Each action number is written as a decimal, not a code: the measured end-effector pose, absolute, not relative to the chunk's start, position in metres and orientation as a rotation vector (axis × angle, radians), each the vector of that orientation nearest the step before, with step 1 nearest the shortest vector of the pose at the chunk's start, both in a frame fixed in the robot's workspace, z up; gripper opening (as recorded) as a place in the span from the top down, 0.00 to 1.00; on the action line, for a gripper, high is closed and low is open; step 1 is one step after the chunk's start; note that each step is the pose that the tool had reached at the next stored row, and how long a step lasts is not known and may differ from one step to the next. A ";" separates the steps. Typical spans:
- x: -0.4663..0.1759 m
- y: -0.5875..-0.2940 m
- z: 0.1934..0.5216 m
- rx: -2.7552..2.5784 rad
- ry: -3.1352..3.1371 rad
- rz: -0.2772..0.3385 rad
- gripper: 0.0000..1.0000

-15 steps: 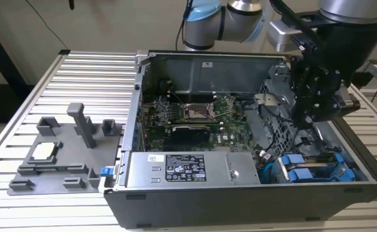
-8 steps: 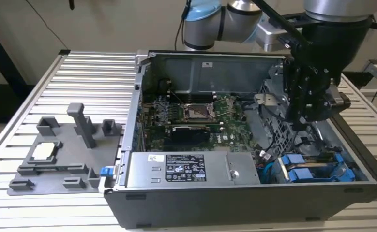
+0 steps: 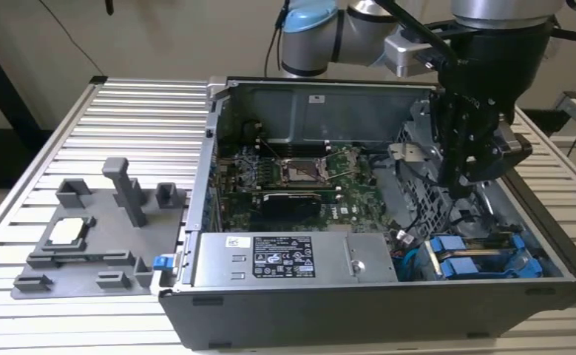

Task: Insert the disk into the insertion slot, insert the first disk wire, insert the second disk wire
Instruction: 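Insert the first disk wire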

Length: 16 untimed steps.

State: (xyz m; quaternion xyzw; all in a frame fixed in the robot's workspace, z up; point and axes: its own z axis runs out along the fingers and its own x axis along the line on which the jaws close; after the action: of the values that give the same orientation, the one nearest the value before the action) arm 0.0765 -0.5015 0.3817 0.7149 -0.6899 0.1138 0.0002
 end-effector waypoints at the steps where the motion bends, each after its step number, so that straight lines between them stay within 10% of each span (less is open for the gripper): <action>1: 0.076 -0.501 0.381 2.246 -2.167 0.359 0.67; 16: 0.075 -0.501 0.381 2.238 -2.157 0.374 0.67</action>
State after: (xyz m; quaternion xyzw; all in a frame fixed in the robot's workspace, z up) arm 0.0746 -0.5013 0.3806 0.7148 -0.6890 0.1193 0.0052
